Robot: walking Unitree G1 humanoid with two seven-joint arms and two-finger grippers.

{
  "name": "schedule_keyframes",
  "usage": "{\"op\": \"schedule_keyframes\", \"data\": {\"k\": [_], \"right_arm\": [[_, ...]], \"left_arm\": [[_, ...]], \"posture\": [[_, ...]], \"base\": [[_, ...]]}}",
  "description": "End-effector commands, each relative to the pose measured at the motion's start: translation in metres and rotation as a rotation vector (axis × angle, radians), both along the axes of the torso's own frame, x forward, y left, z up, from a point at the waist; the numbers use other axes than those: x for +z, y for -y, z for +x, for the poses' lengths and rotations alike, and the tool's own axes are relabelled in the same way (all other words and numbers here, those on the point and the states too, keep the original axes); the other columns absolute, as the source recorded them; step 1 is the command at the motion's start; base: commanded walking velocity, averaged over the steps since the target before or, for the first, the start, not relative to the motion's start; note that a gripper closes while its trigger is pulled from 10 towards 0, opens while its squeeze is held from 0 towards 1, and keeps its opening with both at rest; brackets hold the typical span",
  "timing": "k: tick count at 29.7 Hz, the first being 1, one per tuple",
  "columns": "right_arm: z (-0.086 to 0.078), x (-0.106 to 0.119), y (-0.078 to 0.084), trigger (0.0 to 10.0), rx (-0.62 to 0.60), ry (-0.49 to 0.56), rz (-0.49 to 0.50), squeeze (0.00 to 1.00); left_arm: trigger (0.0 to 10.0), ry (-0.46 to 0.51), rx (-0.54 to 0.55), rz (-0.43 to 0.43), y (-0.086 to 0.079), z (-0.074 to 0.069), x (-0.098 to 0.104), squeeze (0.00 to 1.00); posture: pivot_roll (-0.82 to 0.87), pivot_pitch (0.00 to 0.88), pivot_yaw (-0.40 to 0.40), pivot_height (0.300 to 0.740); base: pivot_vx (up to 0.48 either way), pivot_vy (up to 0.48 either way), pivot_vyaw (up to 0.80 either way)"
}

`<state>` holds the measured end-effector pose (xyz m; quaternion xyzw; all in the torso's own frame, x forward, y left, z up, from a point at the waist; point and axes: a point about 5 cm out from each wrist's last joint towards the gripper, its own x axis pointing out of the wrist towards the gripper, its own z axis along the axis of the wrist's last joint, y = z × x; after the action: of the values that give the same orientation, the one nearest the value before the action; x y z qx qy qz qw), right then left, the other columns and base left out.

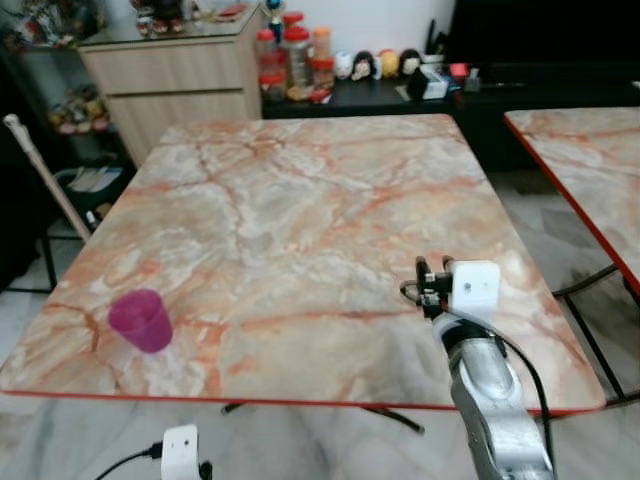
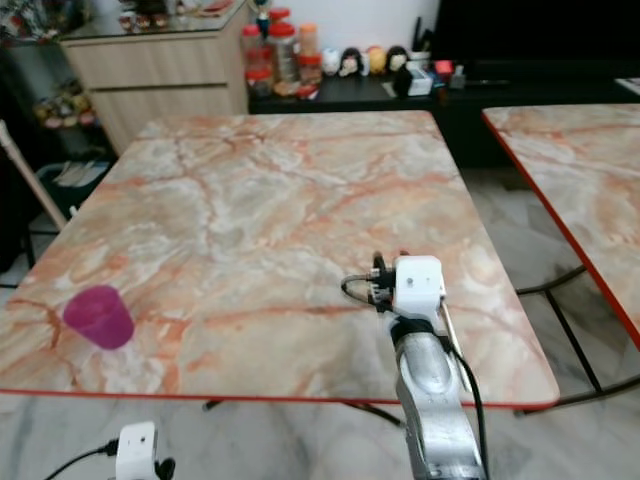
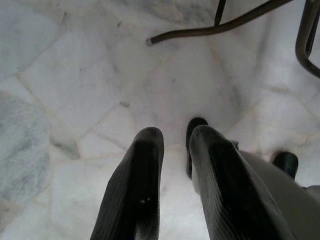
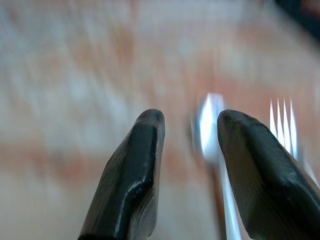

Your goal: Setting the table

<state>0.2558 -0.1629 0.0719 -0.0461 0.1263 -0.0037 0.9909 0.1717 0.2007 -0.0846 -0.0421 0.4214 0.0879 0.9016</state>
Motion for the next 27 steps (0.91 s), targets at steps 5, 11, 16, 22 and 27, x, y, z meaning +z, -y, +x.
{"op": "schedule_keyframes", "data": {"k": [5,11,16,22,27], "right_arm": [[-0.009,-0.020,0.013,10.0,-0.031,-0.090,-0.060,0.00],[-0.004,-0.005,0.023,10.0,-0.069,-0.046,-0.059,0.00],[0.006,0.006,0.025,10.0,-0.060,0.023,-0.050,0.00],[0.019,0.019,0.026,10.0,-0.054,0.095,-0.023,0.00],[0.025,0.023,0.025,10.0,-0.051,0.119,-0.024,0.00]], "left_arm": [[10.0,-0.004,-0.009,0.002,-0.001,0.001,0.000,0.00],[10.0,-0.001,-0.009,-0.001,-0.001,0.002,0.001,0.00],[10.0,0.002,-0.011,-0.004,0.000,0.003,0.001,0.00],[10.0,0.003,-0.015,-0.001,0.000,0.004,0.002,0.00],[10.0,0.005,-0.017,0.002,-0.001,0.005,0.002,0.00]], "posture": [[-0.02,0.049,0.050,0.740],[-0.02,0.048,0.050,0.740],[-0.03,0.045,0.052,0.740],[-0.02,0.036,0.060,0.740],[-0.02,0.032,0.068,0.740]], "base": [[0.000,0.000,0.00],[0.000,0.000,0.00],[0.000,0.000,0.00],[0.000,0.000,0.00],[0.000,0.000,0.00]]}}
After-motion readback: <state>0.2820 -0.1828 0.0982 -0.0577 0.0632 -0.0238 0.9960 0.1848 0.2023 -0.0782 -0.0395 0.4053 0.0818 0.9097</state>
